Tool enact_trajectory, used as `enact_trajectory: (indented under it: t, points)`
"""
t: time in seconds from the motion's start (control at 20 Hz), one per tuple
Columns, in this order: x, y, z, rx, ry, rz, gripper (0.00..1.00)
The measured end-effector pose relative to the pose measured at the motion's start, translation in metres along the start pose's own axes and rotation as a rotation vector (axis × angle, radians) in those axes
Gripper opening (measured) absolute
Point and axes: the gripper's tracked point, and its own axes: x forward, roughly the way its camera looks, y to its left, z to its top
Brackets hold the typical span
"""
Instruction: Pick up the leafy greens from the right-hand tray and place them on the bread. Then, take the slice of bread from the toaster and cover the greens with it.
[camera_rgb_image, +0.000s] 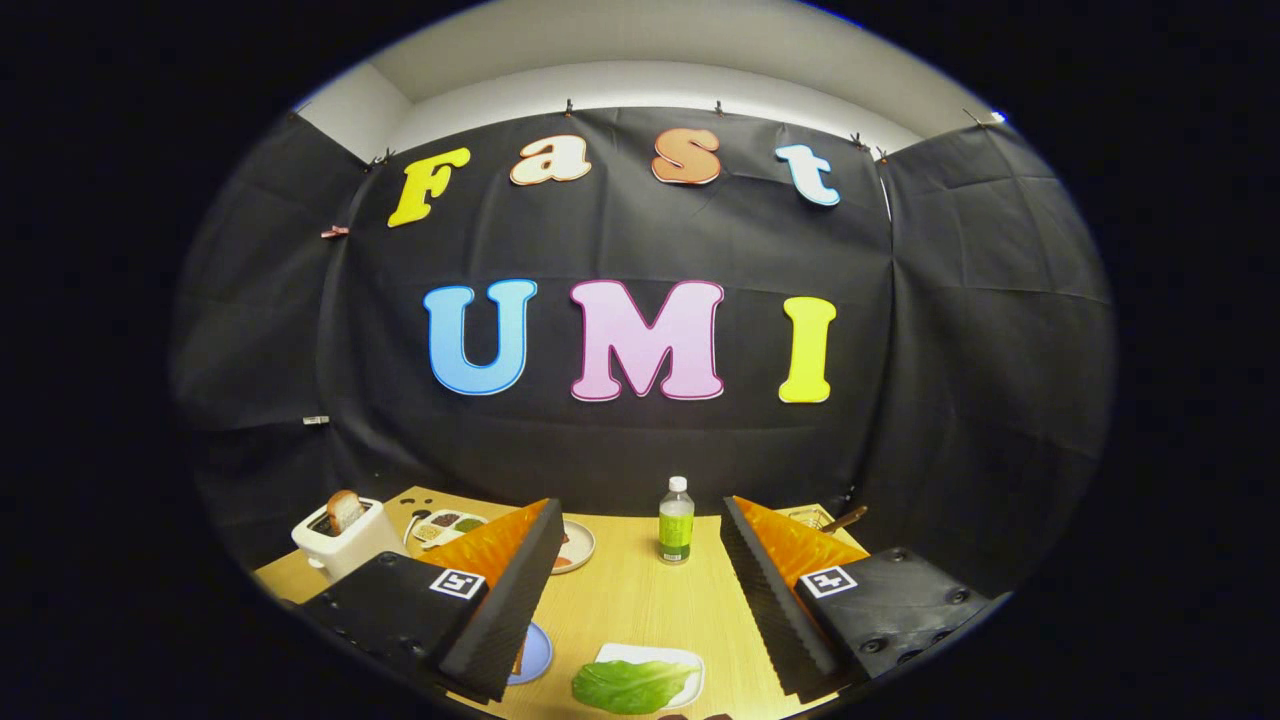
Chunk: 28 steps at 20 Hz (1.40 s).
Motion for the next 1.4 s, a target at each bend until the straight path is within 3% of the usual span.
enact_trajectory:
  t: [0.45,1.4]
  points:
    - [0.007,0.013,-0.061,-0.040,0.143,0.090,0.98]
    - [0.014,0.001,-0.299,-0.004,0.723,0.125,0.98]
